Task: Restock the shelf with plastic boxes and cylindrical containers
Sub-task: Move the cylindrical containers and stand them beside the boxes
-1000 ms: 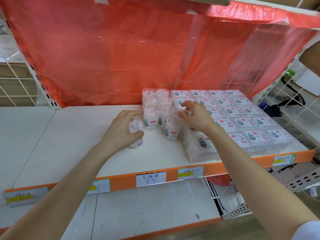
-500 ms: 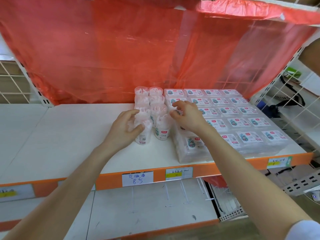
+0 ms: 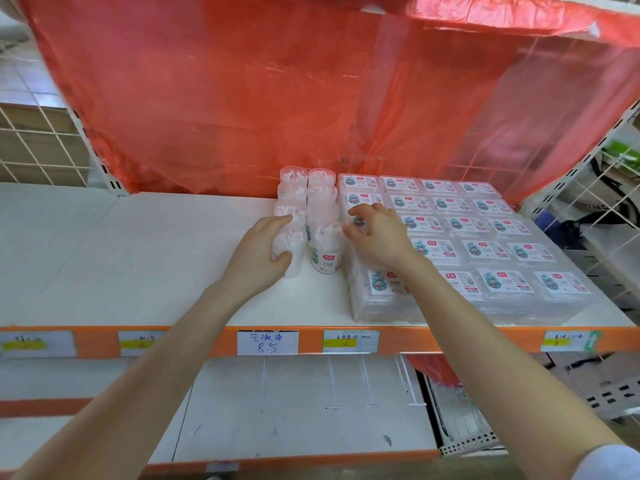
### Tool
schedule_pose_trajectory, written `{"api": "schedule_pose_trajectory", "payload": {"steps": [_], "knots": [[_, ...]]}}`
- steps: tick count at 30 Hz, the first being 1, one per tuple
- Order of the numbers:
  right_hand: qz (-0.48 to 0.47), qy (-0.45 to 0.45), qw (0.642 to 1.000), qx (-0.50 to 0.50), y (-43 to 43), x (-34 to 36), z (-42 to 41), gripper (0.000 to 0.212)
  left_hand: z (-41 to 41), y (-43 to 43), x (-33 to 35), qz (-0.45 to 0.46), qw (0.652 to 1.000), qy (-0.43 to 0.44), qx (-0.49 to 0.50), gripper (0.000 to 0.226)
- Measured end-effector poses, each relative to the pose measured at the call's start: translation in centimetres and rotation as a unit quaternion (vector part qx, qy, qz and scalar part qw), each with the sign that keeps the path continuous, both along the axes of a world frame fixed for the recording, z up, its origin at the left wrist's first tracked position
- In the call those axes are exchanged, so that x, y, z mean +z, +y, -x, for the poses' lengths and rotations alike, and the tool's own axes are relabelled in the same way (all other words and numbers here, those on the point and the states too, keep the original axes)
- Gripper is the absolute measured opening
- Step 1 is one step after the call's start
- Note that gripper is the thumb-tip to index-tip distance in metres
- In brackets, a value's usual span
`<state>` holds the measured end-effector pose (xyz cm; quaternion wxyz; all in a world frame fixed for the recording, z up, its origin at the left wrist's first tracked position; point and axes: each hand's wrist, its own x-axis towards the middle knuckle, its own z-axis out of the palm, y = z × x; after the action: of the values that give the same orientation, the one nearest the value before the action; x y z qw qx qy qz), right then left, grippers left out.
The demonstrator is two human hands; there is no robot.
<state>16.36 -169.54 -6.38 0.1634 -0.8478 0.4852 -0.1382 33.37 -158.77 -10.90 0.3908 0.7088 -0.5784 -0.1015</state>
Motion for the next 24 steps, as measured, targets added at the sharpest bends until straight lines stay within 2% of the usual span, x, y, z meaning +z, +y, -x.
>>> {"api": "schedule_pose_trajectory", "payload": {"steps": [3, 5, 12, 18, 24], "knots": [[0.002, 0.0, 1.0, 0.006, 0.0, -0.1, 0.1, 0.04, 0.4, -0.1, -0.1, -0.026, 0.996, -0.066, 0.047, 0.062], [0.002, 0.0, 1.0, 0.01, 0.0, 0.0, 0.2, 0.04, 0.6, 0.0, -0.1, -0.037, 0.994, -0.08, 0.06, 0.069], [0.002, -0.006, 1.0, 0.018, 0.1, -0.1, 0.4, 0.038, -0.3, -0.7, 1.2, -0.092, 0.996, -0.012, 0.003, 0.065], [0.005, -0.008, 1.0, 0.021, -0.1, -0.2, 0.7, 0.038, 0.8, -1.4, 1.3, -0.064, 0.993, 0.023, 0.101, 0.07], [0.008, -0.009, 1.0, 0.027, -0.2, -0.3, 0.8, 0.039, 1.9, -1.7, 0.6, -0.031, 0.988, 0.038, 0.146, 0.068]]}}
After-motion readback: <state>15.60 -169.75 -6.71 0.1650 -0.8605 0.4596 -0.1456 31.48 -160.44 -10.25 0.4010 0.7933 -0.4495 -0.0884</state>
